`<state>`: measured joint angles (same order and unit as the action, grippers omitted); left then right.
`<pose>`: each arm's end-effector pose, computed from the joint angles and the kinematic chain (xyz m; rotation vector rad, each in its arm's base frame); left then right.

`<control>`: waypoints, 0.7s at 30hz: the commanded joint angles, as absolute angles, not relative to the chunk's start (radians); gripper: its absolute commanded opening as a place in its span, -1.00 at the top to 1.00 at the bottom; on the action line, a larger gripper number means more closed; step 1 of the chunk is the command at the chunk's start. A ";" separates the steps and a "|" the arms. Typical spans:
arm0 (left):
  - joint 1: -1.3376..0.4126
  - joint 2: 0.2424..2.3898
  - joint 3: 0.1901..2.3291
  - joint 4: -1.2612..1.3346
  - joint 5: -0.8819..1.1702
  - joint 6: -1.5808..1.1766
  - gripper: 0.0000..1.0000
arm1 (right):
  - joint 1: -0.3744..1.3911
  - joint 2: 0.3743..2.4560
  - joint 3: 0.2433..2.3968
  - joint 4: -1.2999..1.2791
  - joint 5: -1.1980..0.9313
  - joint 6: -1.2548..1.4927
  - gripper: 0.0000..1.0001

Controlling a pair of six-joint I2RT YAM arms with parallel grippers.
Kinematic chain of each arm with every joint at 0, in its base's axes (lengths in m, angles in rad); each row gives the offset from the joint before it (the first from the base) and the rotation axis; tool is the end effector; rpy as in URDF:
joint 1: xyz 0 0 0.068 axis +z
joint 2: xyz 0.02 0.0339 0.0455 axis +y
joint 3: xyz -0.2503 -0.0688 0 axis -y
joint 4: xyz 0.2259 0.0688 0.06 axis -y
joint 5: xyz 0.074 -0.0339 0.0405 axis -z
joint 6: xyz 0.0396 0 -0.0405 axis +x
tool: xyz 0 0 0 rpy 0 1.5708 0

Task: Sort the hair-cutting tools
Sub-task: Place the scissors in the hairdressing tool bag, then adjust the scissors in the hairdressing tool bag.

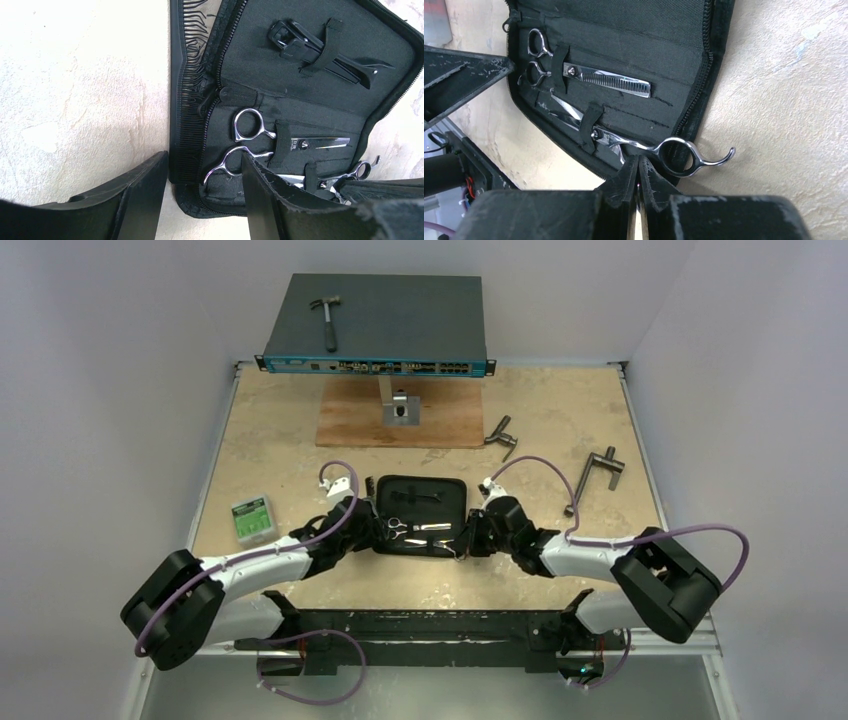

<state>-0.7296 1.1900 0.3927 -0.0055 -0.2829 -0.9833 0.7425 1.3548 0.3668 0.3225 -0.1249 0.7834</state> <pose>0.1606 -0.1288 0.1456 -0.4382 2.3506 -0.5060 0.1660 0.1591 0.1324 -0.0240 2.4115 0.9191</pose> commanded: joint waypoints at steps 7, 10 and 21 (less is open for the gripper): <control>-0.735 1.198 0.403 -0.083 -0.281 -0.971 -0.10 | 0.750 1.178 0.439 0.135 -0.045 0.698 0.52; -0.736 1.191 0.406 -0.086 -0.278 -0.952 -0.10 | 0.750 1.163 0.496 0.034 0.014 0.595 0.36; -0.735 1.198 0.431 -0.042 -0.234 -0.814 -0.06 | 0.750 1.207 0.551 -0.036 0.050 0.515 0.22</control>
<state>-0.7300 1.1915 0.4046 -0.0223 -0.2588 -0.8806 0.7460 1.1915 0.5068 -0.0051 0.0120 0.5934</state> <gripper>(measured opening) 0.545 0.417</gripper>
